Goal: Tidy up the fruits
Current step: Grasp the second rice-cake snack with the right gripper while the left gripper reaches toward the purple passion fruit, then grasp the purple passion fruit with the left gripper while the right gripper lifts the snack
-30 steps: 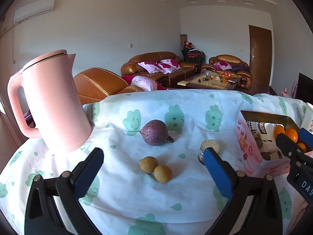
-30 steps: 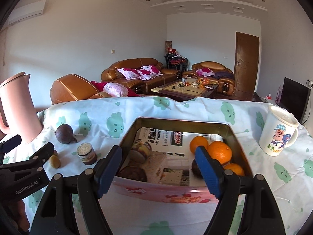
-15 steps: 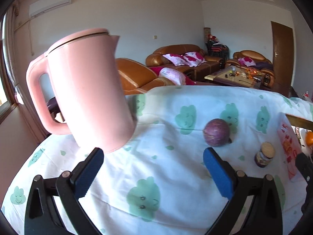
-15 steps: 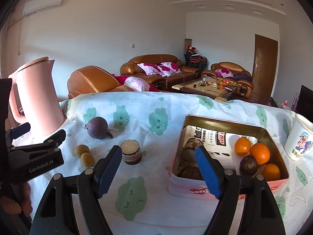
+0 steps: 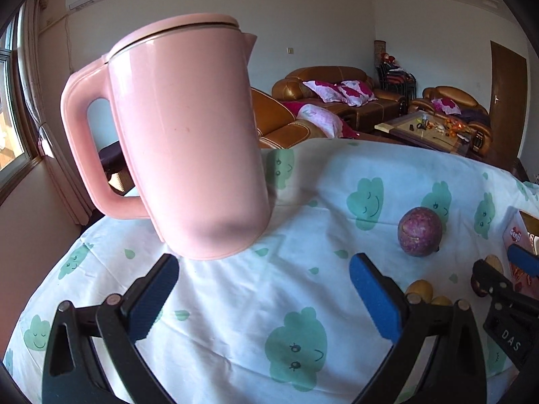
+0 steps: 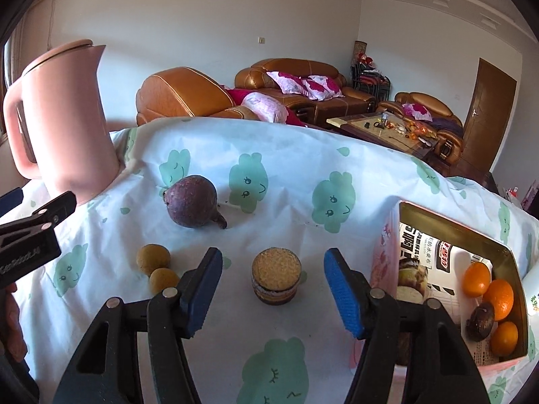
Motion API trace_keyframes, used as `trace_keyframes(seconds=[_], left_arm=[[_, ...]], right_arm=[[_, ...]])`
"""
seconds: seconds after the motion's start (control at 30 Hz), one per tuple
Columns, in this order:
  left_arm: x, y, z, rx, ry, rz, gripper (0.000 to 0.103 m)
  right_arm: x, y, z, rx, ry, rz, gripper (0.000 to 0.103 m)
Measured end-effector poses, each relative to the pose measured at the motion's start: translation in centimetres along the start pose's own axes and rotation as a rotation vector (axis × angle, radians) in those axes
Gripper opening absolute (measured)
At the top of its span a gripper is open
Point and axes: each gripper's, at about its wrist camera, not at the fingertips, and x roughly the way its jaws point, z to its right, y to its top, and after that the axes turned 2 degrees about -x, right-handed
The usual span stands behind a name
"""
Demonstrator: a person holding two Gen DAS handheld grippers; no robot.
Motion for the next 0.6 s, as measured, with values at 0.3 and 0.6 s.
trace_keyframes(seconds=[0.3,0.6], left_arm=[[0.2,0.2,-0.1,0.009,-0.029,-0.002,0.103],[-0.7,0.6,1.1,-0.035,-0.268,0.041,0.103]], right_arm=[[3.4,0.0,0.5,0.020,0.047,-0.156,0.043],[-4.9,-2.1,1.2,0.059,0.000,0.187,0.036]])
